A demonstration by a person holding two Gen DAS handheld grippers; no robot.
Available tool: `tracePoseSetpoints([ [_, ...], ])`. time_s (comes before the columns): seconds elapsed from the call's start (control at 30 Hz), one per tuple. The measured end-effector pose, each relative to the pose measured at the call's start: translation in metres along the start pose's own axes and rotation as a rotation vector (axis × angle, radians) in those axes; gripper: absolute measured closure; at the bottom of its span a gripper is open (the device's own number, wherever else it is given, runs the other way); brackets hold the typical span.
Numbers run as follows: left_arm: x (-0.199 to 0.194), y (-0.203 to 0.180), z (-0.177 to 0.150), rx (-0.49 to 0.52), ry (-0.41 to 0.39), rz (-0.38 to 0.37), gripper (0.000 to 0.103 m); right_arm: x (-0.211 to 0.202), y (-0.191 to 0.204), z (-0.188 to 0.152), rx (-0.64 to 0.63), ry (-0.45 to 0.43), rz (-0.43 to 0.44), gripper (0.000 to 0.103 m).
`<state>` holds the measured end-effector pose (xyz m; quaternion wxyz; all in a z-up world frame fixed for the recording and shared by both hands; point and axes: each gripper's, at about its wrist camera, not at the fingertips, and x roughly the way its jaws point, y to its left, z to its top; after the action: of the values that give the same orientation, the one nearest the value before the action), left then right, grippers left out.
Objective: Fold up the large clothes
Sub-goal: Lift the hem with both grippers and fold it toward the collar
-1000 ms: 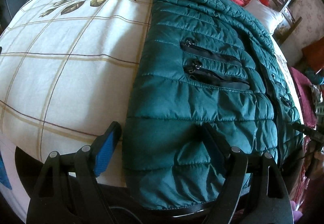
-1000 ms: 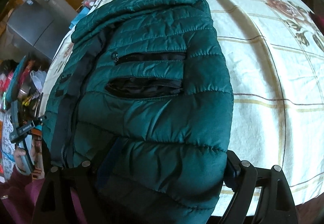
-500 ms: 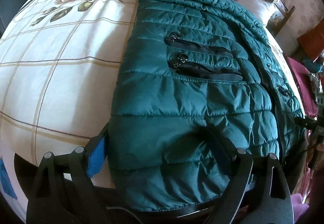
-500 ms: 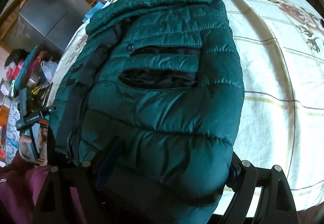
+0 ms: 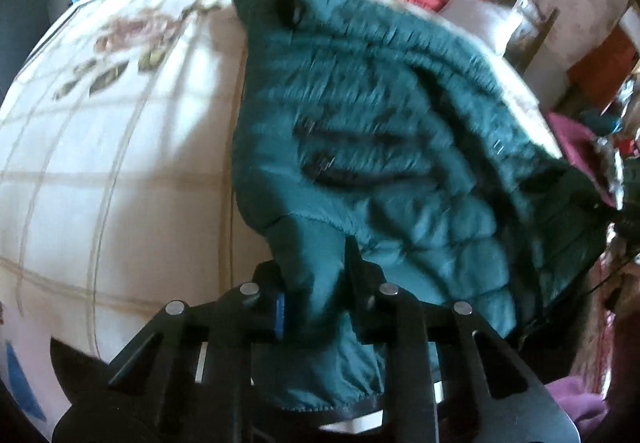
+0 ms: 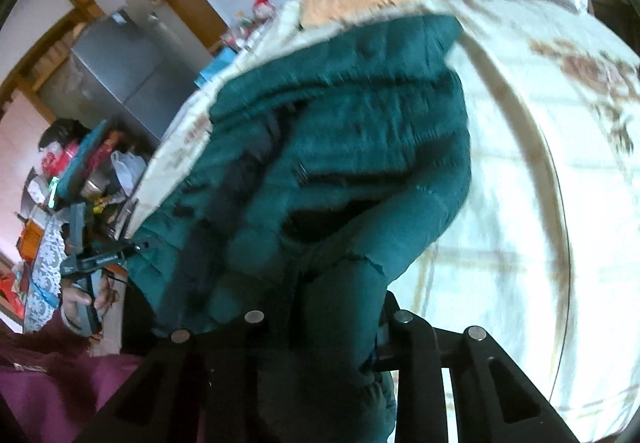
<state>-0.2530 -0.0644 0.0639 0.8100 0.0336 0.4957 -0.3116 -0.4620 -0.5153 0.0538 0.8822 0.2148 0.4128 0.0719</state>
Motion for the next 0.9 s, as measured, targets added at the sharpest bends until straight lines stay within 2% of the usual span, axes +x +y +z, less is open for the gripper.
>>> tracePoseSetpoints([
  [0.1, -0.018, -0.001, 0.018, -0.018, -0.086, -0.008, 0.081, -0.007, 0.010, 0.017, -0.042, -0.059, -0.013, 0.079],
  [0.2, -0.027, 0.005, 0.037, -0.054, -0.133, -0.027, 0.081, -0.013, 0.015, 0.035, -0.056, -0.106, -0.027, 0.079],
  [0.5, -0.038, 0.019, 0.108, -0.166, -0.240, -0.105, 0.081, -0.015, 0.003, 0.101, 0.044, -0.225, -0.063, 0.079],
  [0.67, -0.021, 0.034, 0.159, -0.264, -0.232, -0.147, 0.081, 0.003, -0.017, 0.147, 0.156, -0.247, -0.060, 0.079],
  [0.73, -0.010, 0.041, 0.179, -0.308, -0.227, -0.157, 0.081, 0.012, -0.018, 0.166, 0.161, -0.246, -0.076, 0.079],
  [0.9, 0.028, 0.047, 0.227, -0.339, -0.209, -0.097, 0.081, 0.038, -0.028, 0.210, 0.170, -0.237, -0.145, 0.079],
])
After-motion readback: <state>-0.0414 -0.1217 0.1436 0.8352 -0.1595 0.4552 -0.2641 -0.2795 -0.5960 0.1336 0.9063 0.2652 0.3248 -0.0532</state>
